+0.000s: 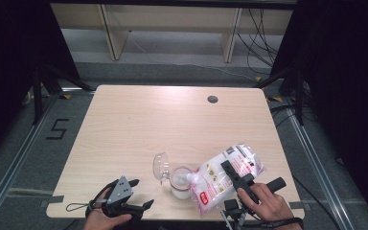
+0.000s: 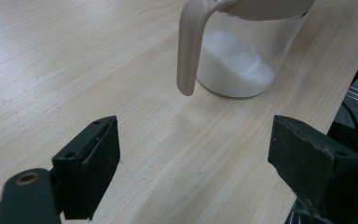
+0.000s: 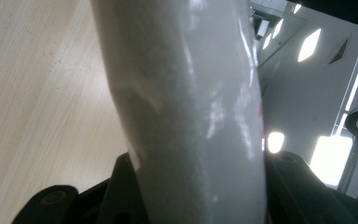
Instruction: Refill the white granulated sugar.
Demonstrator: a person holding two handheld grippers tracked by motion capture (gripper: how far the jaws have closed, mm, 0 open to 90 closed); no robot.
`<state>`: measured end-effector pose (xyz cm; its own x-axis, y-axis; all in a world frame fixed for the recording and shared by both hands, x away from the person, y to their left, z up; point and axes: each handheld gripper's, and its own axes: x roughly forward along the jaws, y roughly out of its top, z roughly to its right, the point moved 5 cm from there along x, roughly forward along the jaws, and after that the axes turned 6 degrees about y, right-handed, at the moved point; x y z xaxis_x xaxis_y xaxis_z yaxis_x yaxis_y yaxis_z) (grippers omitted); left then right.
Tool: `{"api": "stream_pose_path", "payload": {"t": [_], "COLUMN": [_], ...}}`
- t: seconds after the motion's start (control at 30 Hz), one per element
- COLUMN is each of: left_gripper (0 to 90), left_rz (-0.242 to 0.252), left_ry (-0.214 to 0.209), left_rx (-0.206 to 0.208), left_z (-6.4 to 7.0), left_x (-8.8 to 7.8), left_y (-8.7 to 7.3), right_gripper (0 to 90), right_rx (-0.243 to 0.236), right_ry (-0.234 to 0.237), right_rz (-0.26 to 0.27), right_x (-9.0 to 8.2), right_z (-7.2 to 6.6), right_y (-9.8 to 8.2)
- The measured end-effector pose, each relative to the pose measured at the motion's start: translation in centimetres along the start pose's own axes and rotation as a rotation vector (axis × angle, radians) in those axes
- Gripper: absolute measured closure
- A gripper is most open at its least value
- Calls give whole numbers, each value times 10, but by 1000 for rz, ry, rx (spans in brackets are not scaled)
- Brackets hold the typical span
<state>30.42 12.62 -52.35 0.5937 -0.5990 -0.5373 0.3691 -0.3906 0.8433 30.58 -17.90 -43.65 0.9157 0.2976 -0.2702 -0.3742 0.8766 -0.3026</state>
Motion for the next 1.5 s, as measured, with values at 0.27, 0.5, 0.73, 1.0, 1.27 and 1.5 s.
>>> {"api": "stream_pose_path", "payload": {"t": [0.27,0.5,0.73,1.0,1.27,1.5], "left_gripper": [164,164,164,164,164,164], "left_rz": [5,2,-19,-25,-11,-11], "left_ry": [5,13,0,21,17,17], "left_rx": [1,6,13,38,18,16], "left_z": [0,-1,-2,-4,-2,-2], "left_x": [0,0,-1,-2,-2,-2], "left_y": [0,0,-1,-1,0,0], "right_gripper": [651,656,662,665,666,666], "right_rx": [8,36,21,43,45,31], "right_ry": [-2,6,15,9,14,15], "right_rz": [5,8,17,24,25,33], "right_x": [0,0,0,0,0,1], "right_z": [0,-1,0,-1,-1,0], "right_y": [0,-2,0,0,0,0]}}
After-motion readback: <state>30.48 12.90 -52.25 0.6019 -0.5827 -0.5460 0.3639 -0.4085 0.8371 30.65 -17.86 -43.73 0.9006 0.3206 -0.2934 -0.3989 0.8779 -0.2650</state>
